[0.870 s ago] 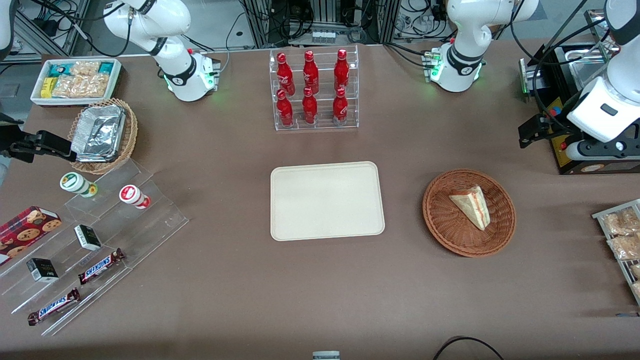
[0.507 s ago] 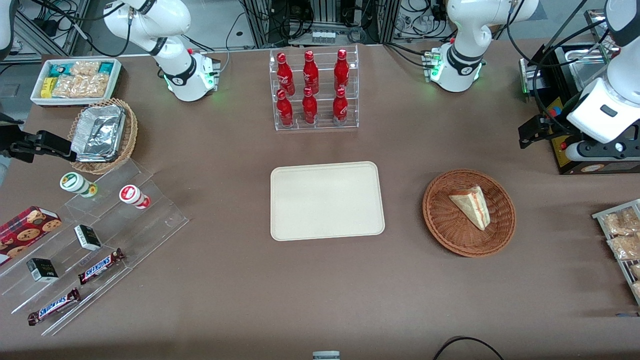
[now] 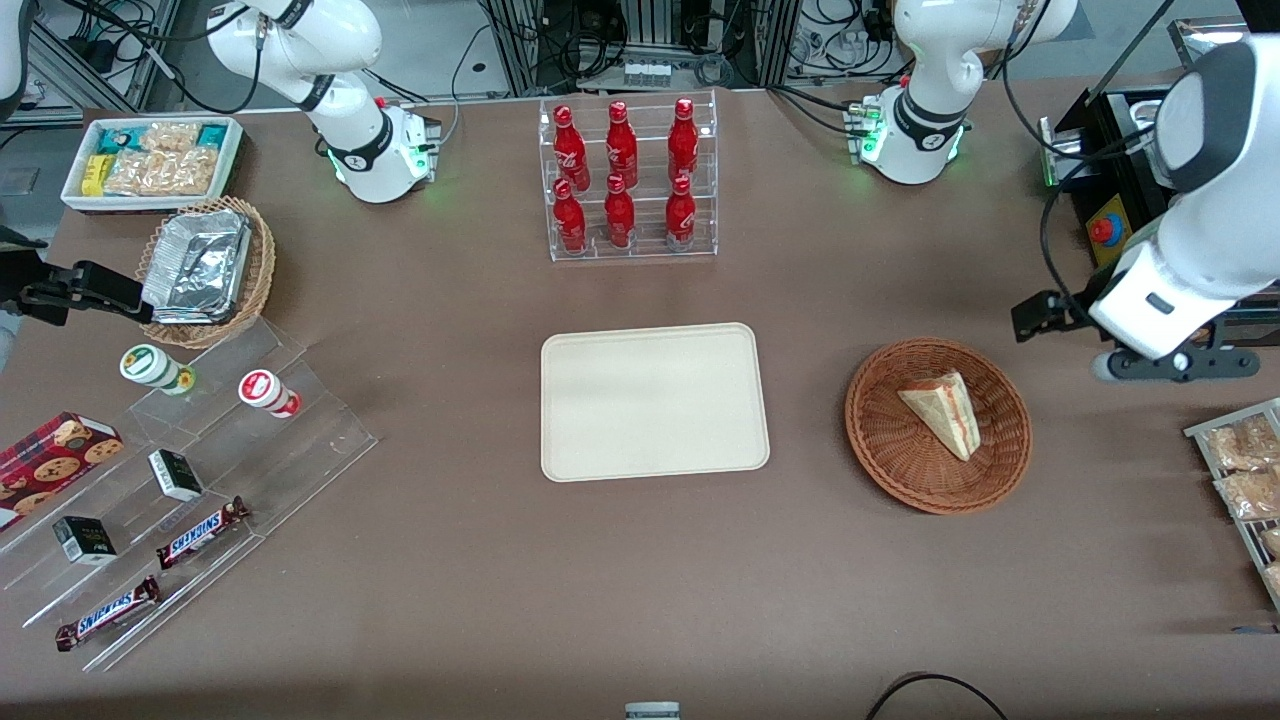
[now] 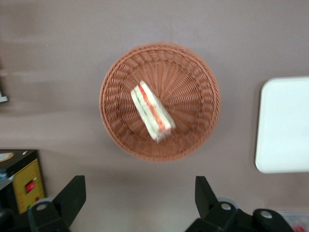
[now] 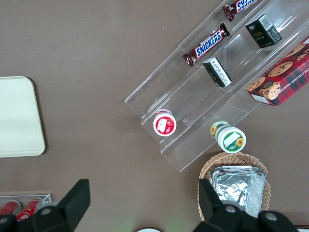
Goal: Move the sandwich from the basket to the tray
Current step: 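Move the left gripper over the wrapped sandwich in the wicker basket, then lower the left gripper and close it on the sandwich's wrapped edge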
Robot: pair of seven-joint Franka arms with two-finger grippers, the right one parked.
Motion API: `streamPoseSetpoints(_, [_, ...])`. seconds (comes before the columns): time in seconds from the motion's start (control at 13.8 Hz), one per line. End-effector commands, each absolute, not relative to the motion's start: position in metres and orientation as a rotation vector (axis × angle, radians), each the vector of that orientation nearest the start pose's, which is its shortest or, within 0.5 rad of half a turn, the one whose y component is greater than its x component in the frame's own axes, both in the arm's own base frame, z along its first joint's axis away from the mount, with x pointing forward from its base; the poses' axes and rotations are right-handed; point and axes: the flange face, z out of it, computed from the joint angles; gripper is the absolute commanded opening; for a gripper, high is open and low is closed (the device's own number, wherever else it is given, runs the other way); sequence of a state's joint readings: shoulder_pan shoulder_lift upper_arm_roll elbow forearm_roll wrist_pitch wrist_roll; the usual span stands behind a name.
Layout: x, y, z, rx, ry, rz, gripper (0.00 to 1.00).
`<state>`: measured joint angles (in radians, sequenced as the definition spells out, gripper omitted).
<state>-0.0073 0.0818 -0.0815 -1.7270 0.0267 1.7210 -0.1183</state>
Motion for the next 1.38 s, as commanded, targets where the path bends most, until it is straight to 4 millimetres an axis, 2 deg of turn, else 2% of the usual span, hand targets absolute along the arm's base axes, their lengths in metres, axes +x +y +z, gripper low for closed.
streamPoseSetpoints(0.0, [0.57, -0.044, 0.476, -3.09, -0.216, 0.085, 1.0])
streamPoseSetpoints(0.14, [0.567, -0.045, 0.442, -3.088, -0.327, 0.03, 1.0])
streamPoseSetpoints(0.29, [0.56, -0.045, 0.409, -3.073, -0.543, -0.019, 1.0])
streamPoseSetpoints(0.51, [0.546, -0.046, 0.366, -3.047, -0.749, -0.091, 1.0])
streamPoseSetpoints(0.8, [0.542, -0.049, 0.341, -3.027, -0.841, -0.076, 1.0])
streamPoseSetpoints(1.3, [0.536, -0.053, 0.287, -3.032, -0.851, -0.054, 1.0])
